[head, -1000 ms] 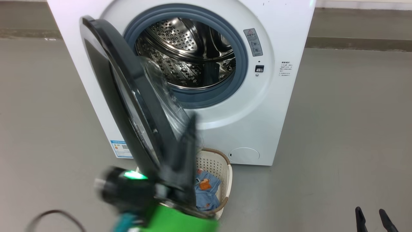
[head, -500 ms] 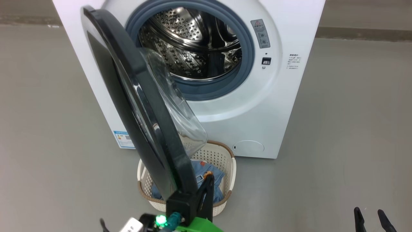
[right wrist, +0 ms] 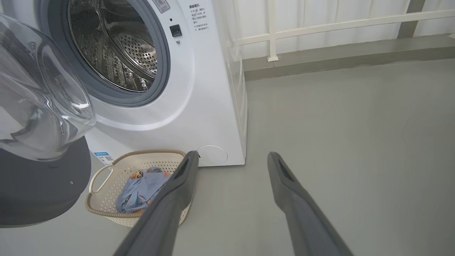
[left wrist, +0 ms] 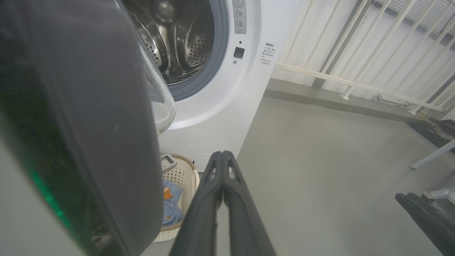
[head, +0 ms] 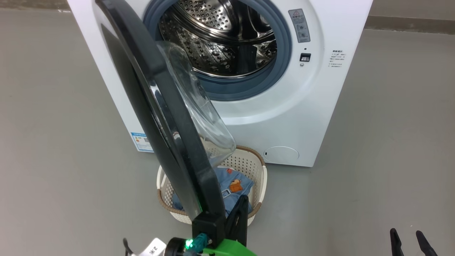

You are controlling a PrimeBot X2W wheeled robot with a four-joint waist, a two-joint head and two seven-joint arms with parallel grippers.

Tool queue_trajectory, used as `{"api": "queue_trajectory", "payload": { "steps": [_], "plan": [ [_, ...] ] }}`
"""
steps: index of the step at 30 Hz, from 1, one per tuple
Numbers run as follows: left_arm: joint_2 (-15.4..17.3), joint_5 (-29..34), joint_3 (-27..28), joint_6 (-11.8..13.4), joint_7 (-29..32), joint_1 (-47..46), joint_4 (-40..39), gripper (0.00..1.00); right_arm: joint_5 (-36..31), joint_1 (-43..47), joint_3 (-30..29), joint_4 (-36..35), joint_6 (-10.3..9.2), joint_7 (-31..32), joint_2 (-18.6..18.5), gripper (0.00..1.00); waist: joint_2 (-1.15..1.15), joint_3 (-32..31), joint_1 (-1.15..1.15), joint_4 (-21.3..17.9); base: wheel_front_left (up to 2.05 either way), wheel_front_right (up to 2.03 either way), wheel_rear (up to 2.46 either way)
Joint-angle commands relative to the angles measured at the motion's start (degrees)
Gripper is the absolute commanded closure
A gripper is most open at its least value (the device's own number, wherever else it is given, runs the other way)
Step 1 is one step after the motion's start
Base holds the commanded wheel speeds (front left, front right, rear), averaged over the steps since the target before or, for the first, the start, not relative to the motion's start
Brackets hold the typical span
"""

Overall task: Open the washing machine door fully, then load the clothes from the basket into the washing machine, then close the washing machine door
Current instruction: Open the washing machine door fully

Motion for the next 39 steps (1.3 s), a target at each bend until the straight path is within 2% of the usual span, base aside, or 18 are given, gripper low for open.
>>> {"api": "queue_trajectory", "payload": {
  "steps": [1, 11, 20, 39],
  "plan": [
    [-0.05, -0.75, 1.20, 0.69, -1.09, -2.94, -0.75, 1.00, 0.46, -2.43, 1.33, -1.00, 0.09, -0.69, -1.61, 0.00, 0.00, 0.06, 0.00, 0.32, 0.00, 0.00, 0.00],
    [-0.05, -5.49, -0.29, 3.49, -4.35, -5.96, 2.86, 1.00, 0.59, -2.71, 1.77, -0.54, 0.09, -0.69, -2.20, 0.00, 0.00, -0.04, 0.00, 1.94, 0.00, 0.00, 0.00],
    [-0.05, -6.99, -0.70, 4.44, -5.24, -7.11, 4.18, 1.00, 0.74, -2.51, 1.86, -0.48, 0.09, -0.69, -2.54, 0.00, 0.00, 0.44, 0.00, 4.80, 0.00, 0.00, 0.00],
    [-0.05, -4.73, -0.87, 6.06, -5.47, -8.01, 2.13, 1.00, 2.13, -3.89, 3.06, -0.77, 0.09, -0.69, -4.35, 0.00, 0.00, 3.89, 0.00, 18.42, 0.00, 0.00, 0.00]
  ]
}}
